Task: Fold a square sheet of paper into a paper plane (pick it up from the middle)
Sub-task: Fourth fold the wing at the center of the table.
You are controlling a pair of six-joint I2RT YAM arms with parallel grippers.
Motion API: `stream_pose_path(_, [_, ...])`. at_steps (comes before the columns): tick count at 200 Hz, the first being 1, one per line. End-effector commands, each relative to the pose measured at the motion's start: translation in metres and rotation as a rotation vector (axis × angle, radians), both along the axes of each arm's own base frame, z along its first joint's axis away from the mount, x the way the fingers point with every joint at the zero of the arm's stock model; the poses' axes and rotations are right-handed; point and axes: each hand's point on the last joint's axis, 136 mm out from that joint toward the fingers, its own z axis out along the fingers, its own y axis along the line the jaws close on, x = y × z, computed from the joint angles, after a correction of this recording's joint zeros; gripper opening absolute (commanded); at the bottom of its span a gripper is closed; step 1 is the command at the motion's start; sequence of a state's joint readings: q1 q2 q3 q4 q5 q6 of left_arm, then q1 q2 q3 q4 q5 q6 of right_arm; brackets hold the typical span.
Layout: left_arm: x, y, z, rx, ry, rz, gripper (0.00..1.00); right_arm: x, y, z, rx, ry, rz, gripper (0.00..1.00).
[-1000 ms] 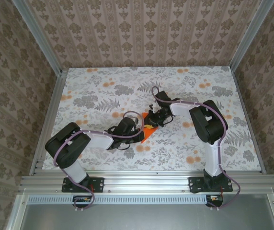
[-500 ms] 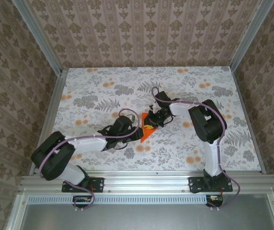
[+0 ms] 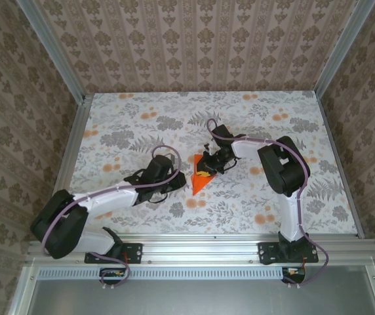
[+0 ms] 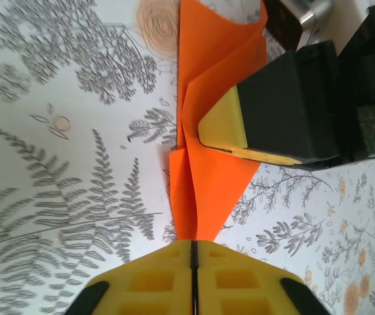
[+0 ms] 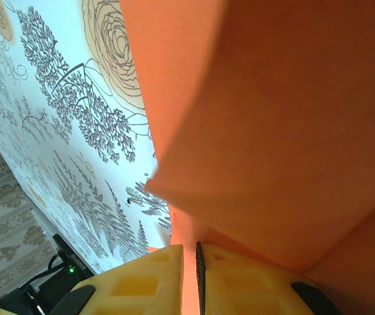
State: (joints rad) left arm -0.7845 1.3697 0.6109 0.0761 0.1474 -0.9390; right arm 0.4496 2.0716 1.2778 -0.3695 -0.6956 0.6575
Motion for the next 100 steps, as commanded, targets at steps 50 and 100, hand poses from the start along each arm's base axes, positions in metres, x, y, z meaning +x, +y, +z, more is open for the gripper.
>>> stream_pose_path(50, [0.003, -0.053, -0.012, -0.108, 0.106, -0.134, 0.0, -0.007, -0.011, -0.021, -0.064, 0.051, -0.01, 0.16])
stream_pose_path(100, [0.002, -0.058, -0.035, -0.115, 0.159, -0.134, 0.0, -0.007, -0.012, -0.02, -0.067, 0.052, -0.006, 0.16])
